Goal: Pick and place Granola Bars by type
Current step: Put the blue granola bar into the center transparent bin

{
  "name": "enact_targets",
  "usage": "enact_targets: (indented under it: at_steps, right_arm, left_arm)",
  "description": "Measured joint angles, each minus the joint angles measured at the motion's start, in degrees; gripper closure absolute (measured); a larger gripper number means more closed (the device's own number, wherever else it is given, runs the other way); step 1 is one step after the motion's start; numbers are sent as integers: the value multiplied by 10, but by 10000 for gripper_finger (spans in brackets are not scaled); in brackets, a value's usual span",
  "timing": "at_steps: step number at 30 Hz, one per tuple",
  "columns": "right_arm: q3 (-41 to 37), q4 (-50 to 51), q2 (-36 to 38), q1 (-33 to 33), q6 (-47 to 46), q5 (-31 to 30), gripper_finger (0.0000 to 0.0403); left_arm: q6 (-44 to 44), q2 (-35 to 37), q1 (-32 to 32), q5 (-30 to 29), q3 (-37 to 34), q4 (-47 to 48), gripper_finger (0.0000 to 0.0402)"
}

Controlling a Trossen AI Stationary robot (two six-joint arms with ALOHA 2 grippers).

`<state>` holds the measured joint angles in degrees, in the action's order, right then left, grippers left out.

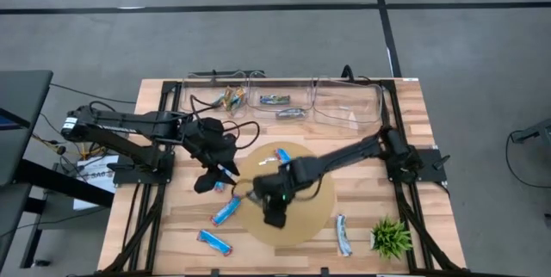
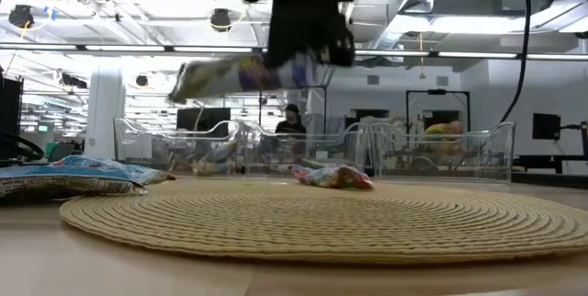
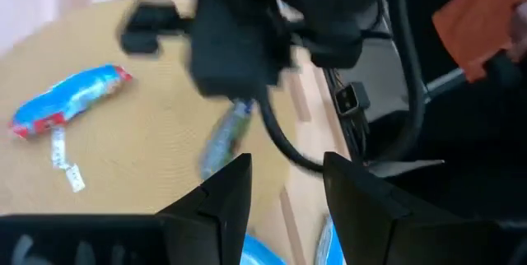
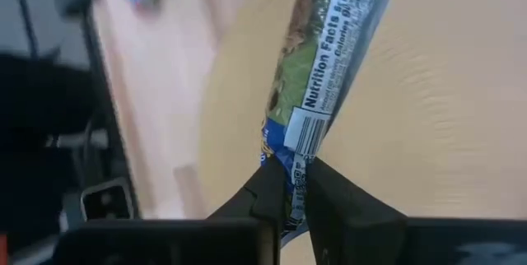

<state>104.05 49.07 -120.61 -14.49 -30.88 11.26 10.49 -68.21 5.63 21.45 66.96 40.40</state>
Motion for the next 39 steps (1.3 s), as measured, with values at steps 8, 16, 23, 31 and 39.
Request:
enact_targets:
  at_steps: [8,16,23,31,39]
  right_arm:
    - [0,23,88,97,10,-77,381]
    - [1,36,138,223,53,-118,375]
    - [0,52,138,327,106,-116,379]
    - [-3,50,134,407,129,-114,368]
    - [-3,82,134,436,154,-111,337]
  left_arm:
    - [41,53,-10,-146,0,-15,258]
    - [71,88,-38,-344,0,-13,258]
    - [123,76,-86,-418,0,9,272]
    - [170,54,-129,-428,1,51,300]
    - [185,52,-133,-428,1,53,302]
